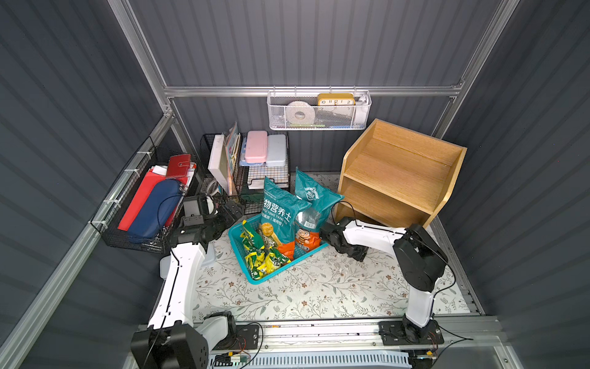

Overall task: Take down the fertilizer bag from the shelf
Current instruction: Pick up the fertilizer bag from the shelf.

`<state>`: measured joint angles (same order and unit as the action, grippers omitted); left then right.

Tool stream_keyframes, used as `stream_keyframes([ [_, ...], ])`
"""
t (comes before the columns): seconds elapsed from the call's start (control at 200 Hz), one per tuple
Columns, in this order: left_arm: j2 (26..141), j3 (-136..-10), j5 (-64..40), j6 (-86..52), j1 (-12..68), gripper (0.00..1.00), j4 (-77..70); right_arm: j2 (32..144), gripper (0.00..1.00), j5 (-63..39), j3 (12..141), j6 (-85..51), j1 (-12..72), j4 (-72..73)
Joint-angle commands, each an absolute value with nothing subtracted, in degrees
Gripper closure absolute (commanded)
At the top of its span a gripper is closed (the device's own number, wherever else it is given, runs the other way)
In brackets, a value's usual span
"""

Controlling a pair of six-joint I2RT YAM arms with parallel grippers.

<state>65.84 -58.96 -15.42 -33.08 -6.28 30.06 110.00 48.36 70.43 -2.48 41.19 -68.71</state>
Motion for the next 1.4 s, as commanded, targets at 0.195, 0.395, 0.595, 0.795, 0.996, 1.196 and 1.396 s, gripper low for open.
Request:
stream_keyframes([
  [0.195,65.95,-58.07,-17.27,-33.15,-5.89,0.01,29.88,114.13,0.29,55.32,67.40,-0.16,33.53,-61.73],
  [0.395,66.03,-58.35,-17.05,-32.88,-5.94,0.01,30.24,113.42,0.37,54.85,66.22,0.45,30.59,-59.41],
  [0.595,66.03,-58.53,-16.80,-32.59,-5.95,0.01,30.58,113.18,0.83,55.56,66.09,0.18,30.05,-58.81],
  [0.795,66.09,-58.62,-16.79,-32.67,-5.89,0.01,30.61,111.62,1.00,54.76,67.14,-1.42,30.43,-59.52],
  [0.996,65.77,-58.16,-16.52,-32.87,-5.94,0.01,30.48,103.87,1.00,46.88,69.26,-6.45,34.32,-63.01],
  [1.196,65.58,-57.99,-16.31,-32.98,-5.89,0.01,30.22,96.42,1.00,36.42,71.80,-11.95,39.04,-66.08],
  [1.396,65.47,-58.09,-15.74,-32.61,-5.96,0.01,30.51,88.58,1.00,26.06,75.51,-17.75,42.07,-70.80],
])
